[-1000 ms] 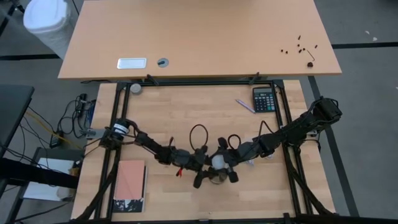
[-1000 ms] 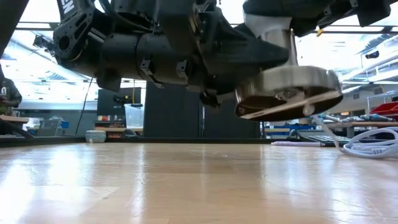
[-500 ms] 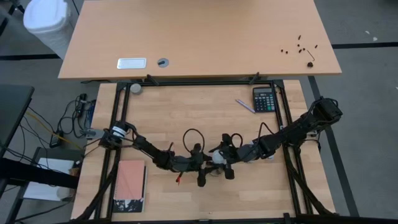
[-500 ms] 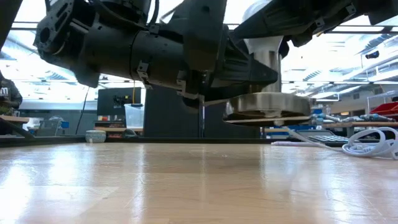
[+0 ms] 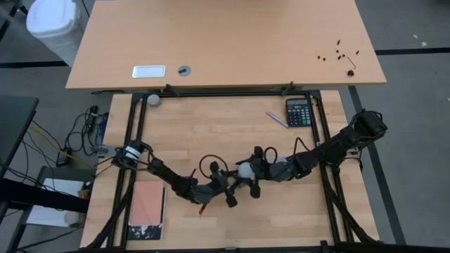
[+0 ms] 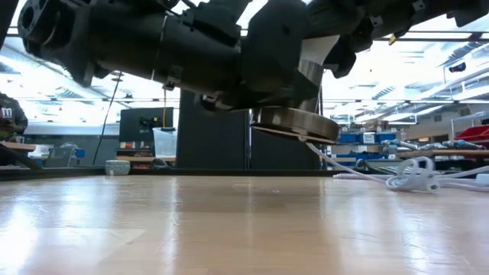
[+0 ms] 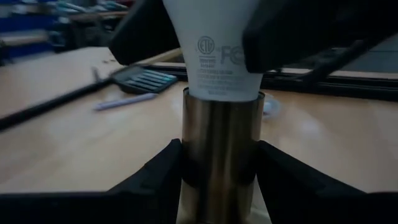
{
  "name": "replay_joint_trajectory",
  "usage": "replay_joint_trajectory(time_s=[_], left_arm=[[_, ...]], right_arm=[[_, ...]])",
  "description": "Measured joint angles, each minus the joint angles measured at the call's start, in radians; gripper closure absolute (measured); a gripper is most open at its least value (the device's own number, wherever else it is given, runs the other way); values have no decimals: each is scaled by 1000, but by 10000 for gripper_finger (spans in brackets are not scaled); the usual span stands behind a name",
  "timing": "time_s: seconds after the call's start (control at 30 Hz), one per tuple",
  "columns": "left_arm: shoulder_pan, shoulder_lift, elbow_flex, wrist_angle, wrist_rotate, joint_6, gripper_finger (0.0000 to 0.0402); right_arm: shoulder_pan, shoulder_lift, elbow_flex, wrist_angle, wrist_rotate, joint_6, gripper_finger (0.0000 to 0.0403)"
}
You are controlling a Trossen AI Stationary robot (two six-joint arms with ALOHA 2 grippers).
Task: Screw lightbulb
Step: Insert the lightbulb on the lamp
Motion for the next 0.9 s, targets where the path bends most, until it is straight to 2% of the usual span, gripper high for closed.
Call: replay_joint_trajectory(time_s=[0.17,0.37,0.5,0.7,0.9], left_arm=[[-5,0,41,-77,-59,2,220],[-4,0,44,-83,-55,0,220],[-7,-1,44,-84,-29,-6,220],[-4,-2,44,-87,70,-13,220],[35,-2,44,-88,292,-48,220]], right_arm=[[-8,0,1,6,7,42,125],[-5,0,1,-17,-13,-1,118],[-5,-39,0,-91,-80,-26,101],[-4,-133,77,-447,-167,-32,59],[-5,-143,252,-841,-239,-67,27]])
